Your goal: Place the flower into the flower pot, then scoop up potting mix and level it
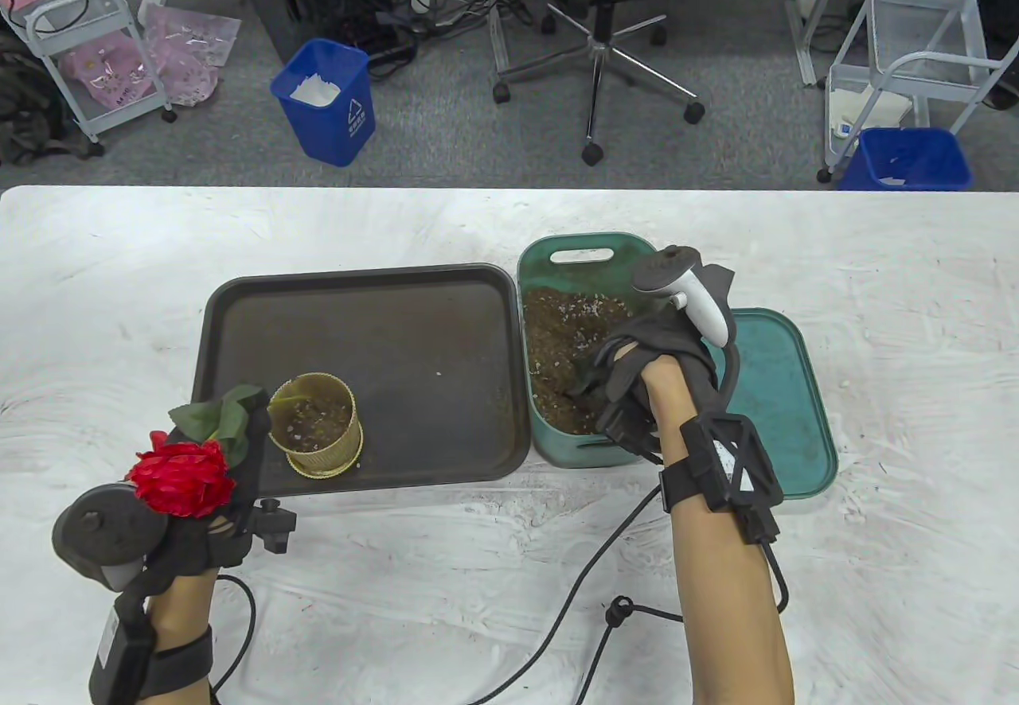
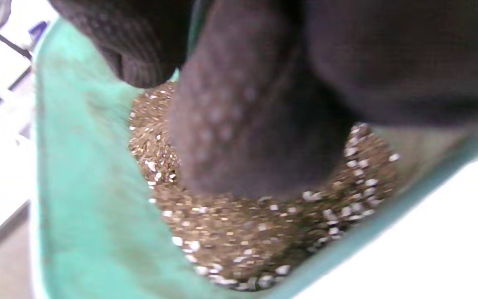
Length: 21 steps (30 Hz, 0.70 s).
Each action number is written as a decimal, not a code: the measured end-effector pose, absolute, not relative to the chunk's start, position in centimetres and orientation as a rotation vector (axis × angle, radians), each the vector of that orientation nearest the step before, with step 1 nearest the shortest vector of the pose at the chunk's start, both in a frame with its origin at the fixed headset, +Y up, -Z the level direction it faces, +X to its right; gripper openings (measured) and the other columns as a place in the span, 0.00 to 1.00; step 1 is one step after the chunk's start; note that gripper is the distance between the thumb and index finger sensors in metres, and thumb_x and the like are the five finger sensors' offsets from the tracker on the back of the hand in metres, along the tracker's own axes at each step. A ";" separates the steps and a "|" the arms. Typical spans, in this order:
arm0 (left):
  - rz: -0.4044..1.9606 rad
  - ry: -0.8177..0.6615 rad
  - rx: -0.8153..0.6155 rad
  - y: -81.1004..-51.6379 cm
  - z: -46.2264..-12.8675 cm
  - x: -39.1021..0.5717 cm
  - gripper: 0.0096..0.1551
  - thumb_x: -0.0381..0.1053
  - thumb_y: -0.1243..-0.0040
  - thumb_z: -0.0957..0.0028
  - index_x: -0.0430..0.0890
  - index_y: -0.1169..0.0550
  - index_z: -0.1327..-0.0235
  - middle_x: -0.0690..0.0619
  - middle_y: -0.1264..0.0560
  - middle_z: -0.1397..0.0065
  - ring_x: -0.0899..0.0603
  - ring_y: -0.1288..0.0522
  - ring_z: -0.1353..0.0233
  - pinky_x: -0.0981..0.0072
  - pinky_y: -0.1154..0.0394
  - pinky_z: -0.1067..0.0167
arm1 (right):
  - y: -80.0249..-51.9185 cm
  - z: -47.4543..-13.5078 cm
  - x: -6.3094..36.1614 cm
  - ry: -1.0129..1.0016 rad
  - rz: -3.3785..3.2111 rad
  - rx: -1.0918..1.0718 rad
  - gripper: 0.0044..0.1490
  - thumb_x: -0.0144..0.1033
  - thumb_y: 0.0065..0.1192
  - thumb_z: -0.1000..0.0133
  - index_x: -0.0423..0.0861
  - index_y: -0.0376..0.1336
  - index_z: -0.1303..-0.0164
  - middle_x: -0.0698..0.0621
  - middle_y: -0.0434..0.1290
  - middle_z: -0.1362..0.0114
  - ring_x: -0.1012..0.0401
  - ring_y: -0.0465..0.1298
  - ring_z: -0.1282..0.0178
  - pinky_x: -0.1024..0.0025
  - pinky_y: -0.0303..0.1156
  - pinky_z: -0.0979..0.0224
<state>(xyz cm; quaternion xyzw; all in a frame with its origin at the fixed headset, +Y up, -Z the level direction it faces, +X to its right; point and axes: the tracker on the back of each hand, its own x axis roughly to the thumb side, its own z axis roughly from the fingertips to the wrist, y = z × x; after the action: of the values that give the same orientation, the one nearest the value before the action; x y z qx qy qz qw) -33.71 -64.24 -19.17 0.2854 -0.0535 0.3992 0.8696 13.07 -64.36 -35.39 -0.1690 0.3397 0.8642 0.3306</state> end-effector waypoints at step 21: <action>0.830 -0.144 0.586 -64.4 -19.2 -33.0 0.23 0.57 0.33 0.55 0.51 0.15 0.49 0.52 0.14 0.49 0.41 0.13 0.57 0.51 0.18 0.50 | -65.7 -33.2 13.9 0.683 1.922 -0.456 0.35 0.39 0.59 0.52 0.31 0.65 0.40 0.43 0.84 0.57 0.54 0.88 0.74 0.63 0.87 0.75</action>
<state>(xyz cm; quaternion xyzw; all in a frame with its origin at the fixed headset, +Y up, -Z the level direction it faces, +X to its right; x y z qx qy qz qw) -33.05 -64.41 -19.18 0.2803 -0.0689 0.3969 0.8713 13.88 -65.70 -33.20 -0.1887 0.2828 0.7954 0.5017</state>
